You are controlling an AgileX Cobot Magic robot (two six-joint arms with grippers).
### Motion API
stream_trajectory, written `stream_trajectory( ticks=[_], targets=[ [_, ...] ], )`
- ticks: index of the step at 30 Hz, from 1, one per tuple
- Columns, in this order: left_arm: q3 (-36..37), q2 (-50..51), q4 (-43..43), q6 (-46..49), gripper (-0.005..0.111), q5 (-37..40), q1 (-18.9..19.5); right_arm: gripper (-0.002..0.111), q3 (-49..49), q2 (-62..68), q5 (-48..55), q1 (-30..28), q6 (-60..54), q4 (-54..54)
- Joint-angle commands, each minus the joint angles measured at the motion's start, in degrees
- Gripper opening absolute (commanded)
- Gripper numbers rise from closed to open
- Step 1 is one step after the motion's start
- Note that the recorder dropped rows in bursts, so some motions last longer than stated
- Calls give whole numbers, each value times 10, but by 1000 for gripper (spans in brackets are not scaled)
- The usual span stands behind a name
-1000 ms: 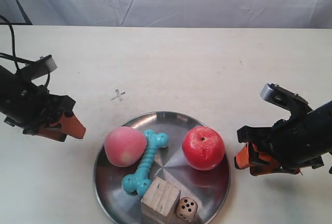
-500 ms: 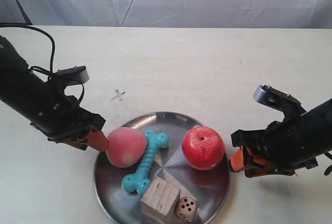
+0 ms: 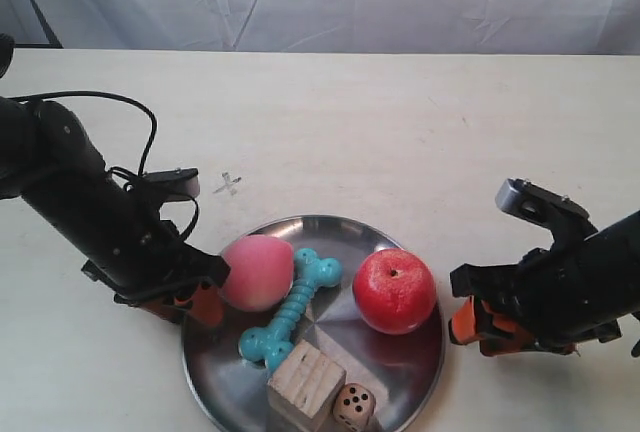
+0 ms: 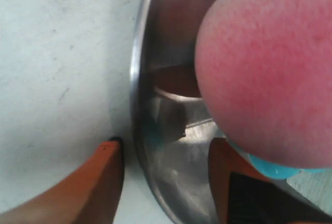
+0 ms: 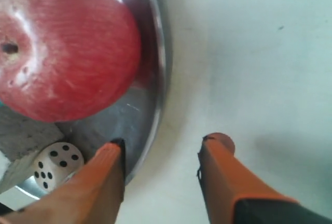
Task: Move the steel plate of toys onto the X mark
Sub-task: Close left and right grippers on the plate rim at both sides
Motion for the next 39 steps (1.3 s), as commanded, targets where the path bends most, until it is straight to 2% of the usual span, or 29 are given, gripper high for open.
stream_trajectory(
  ticks=[1,3,8,12,19,27,36,39],
  targets=[
    [1,14,-10,-1,49,-20,-4,45,25,-3,-27,0,-4,33],
    [1,14,-10,-1,49,-22,-4,45,32,-3,-38,12,-4,40],
    [1,14,-10,-1,49,-22,-4,45,35,6,-89,87,-4,103],
    [1,14,-10,-1,49,-18,-4,45,35,31,-98,107,-3,112],
    [1,14,-17,4,49,-19,-4,45,35,71,-108,107,-8,137],
    [1,14,-24,13,49,-22,-4,45,35,111,-100,107,-129,268],
    [1,14,-28,14,49,-24,-4,45,35,144,-97,107,-183,334],
    [1,14,-28,14,43,-23,-4,36,35,147,-97,107,-197,339]
  ],
)
